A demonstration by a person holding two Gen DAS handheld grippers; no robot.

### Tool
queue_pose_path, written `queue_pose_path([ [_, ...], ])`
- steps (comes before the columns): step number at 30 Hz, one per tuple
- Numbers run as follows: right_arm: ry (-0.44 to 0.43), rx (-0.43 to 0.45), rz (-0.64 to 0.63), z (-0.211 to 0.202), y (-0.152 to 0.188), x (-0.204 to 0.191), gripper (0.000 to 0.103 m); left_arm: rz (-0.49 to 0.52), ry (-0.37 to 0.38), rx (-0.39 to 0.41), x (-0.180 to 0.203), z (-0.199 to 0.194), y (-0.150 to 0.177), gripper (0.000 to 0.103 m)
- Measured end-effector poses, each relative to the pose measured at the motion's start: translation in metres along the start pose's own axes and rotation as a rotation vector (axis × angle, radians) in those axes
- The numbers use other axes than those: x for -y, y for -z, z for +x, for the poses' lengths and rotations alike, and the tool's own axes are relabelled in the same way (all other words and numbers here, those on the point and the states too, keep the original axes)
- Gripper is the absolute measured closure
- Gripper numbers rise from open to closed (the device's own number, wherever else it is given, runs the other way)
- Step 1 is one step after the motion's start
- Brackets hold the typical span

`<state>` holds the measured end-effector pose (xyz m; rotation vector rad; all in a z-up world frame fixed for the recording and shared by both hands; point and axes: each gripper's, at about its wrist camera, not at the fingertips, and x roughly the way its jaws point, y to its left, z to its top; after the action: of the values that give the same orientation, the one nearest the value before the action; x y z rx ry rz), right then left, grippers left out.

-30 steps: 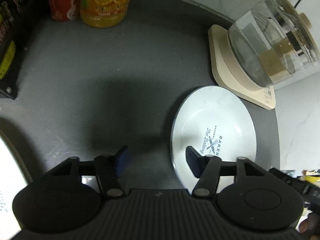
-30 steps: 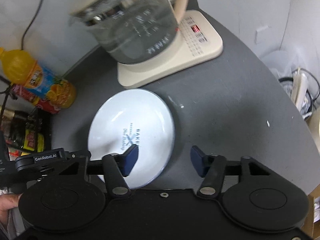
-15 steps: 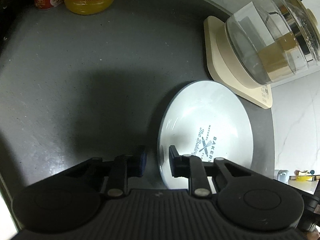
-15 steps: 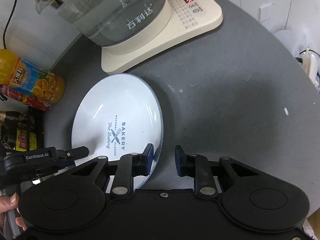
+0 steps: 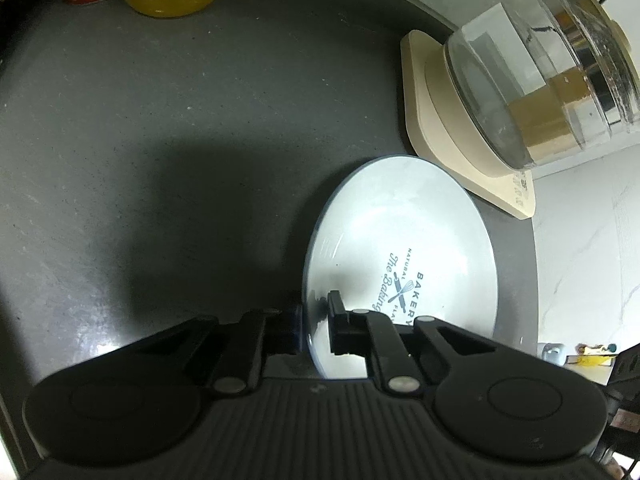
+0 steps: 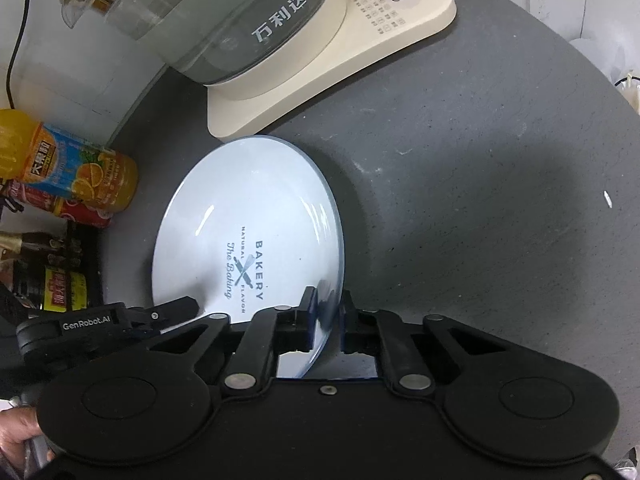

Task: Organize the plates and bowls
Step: 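Lift the 'BAKERY' plate with both tools and carry it over the plate stack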

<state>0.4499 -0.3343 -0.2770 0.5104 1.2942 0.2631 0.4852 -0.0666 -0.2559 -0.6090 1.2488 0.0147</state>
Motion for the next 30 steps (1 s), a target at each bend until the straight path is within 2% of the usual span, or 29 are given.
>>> queue_pose_path([
  [16,-0.017,0.057,-0.097,-0.028,0.001,-0.011,0.094,0.014,0.036,0.066,0.012,-0.030,0.008,0.094],
  [26,-0.053,0.093,-0.172,-0.064,0.008,-0.031,0.093,0.005,0.063,0.121,0.013,-0.072,0.025,0.094],
  [30,-0.065,0.099,-0.224,-0.076,0.011,-0.047,0.093,0.001,0.050,0.152,0.012,-0.091,0.033,0.094],
])
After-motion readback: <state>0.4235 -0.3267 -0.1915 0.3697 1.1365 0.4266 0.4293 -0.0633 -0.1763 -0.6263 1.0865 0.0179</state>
